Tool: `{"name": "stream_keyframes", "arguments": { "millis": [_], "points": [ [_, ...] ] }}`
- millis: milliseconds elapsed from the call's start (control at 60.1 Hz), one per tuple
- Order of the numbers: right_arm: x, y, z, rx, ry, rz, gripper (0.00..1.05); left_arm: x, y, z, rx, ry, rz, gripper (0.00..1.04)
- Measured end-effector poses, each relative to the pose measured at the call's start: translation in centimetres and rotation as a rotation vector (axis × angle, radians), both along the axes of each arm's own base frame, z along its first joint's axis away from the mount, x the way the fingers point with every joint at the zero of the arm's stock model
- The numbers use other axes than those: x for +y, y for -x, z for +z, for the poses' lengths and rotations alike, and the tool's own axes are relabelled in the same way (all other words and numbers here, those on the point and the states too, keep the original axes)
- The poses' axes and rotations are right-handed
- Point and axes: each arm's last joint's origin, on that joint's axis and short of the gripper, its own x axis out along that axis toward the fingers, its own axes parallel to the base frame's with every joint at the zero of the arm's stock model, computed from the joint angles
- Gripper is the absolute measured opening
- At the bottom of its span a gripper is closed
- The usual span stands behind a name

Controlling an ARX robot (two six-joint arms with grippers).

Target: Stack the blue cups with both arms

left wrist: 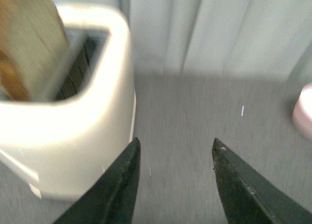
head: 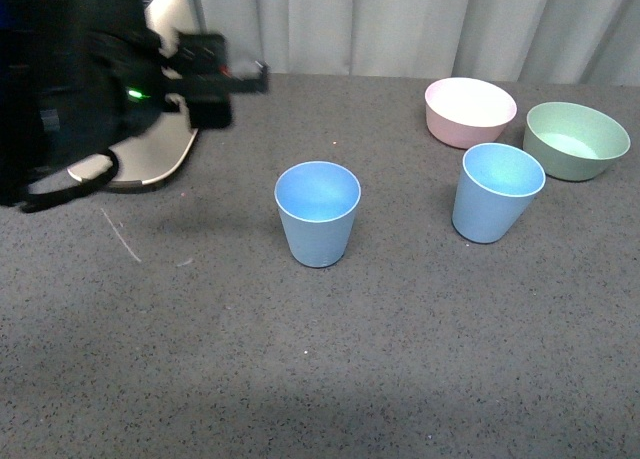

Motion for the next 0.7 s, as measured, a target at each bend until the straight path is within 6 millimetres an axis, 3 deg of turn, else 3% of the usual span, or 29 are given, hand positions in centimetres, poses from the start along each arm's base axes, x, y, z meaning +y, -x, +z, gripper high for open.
{"name": "stream_keyframes", "arguments": {
  "millis": [100, 250, 450, 699],
  "points": [
    [0.0, 0.0, 0.0, 0.000, 0.000, 0.002, 0.95, 2.5, 2.5, 3.0, -0.215, 0.016, 0.010, 0.29],
    [0.0, 0.0, 0.0, 0.000, 0.000, 0.001, 0.95, 4.9, 5.9, 2.7, -0.202, -0.013, 0.005, 0.04],
    [0.0, 0.0, 0.0, 0.000, 0.000, 0.001, 0.95, 7.6, 10.4, 2.5, -0.194, -0.028, 0.001, 0.04],
    [0.0, 0.0, 0.0, 0.000, 0.000, 0.000, 0.95, 9.0, 13.5, 2.4, -0.185, -0.032, 0.001, 0.04]
  ]
}}
